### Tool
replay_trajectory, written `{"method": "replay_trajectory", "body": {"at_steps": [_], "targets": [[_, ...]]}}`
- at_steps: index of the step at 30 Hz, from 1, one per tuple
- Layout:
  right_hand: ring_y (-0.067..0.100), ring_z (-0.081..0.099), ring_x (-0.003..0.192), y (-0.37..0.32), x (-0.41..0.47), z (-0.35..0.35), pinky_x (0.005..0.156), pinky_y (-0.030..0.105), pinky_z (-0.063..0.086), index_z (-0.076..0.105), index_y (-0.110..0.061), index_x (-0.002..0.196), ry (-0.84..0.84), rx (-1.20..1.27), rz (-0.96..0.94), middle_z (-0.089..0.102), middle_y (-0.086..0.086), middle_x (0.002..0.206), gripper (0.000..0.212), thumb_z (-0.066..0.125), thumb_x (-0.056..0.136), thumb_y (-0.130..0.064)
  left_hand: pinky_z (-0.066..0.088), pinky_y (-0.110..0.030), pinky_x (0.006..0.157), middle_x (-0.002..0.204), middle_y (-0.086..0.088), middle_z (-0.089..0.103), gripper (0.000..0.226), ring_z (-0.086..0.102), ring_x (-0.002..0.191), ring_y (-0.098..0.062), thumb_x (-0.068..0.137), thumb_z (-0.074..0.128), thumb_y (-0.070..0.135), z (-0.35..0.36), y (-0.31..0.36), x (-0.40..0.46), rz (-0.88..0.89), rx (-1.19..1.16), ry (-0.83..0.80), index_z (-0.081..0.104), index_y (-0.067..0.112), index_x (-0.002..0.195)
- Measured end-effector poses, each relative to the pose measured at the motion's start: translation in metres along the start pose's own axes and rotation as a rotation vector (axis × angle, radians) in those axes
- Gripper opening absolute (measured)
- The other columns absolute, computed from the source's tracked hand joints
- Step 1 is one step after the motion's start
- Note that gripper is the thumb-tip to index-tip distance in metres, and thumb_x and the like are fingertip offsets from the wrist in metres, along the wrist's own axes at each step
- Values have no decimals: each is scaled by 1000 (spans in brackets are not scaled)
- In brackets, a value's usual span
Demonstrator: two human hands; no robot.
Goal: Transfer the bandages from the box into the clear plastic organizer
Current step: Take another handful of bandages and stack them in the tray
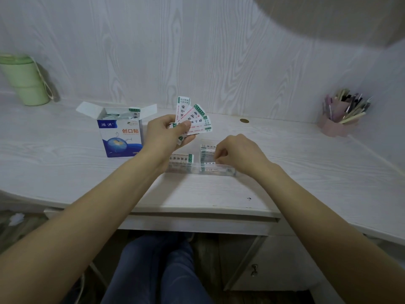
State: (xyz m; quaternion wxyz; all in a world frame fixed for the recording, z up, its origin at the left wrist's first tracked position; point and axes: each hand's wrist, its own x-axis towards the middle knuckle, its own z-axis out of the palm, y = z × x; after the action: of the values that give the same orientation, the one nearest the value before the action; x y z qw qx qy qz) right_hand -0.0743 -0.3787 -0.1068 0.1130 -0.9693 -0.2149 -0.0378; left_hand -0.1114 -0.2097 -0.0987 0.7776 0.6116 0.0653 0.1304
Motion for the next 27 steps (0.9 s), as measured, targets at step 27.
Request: {"method": "replay_trajectory", "body": {"at_steps": [27], "targets": [[28,68,78,4,1,-7,64,28,45,66,-6,87,-31,6,293,68,10,84,15,51,84,-6,58,-26,76,96,-2,66,5,68,83,-14,90,59,3,8,8,-4,17,-7,-37,60,8,92]]}}
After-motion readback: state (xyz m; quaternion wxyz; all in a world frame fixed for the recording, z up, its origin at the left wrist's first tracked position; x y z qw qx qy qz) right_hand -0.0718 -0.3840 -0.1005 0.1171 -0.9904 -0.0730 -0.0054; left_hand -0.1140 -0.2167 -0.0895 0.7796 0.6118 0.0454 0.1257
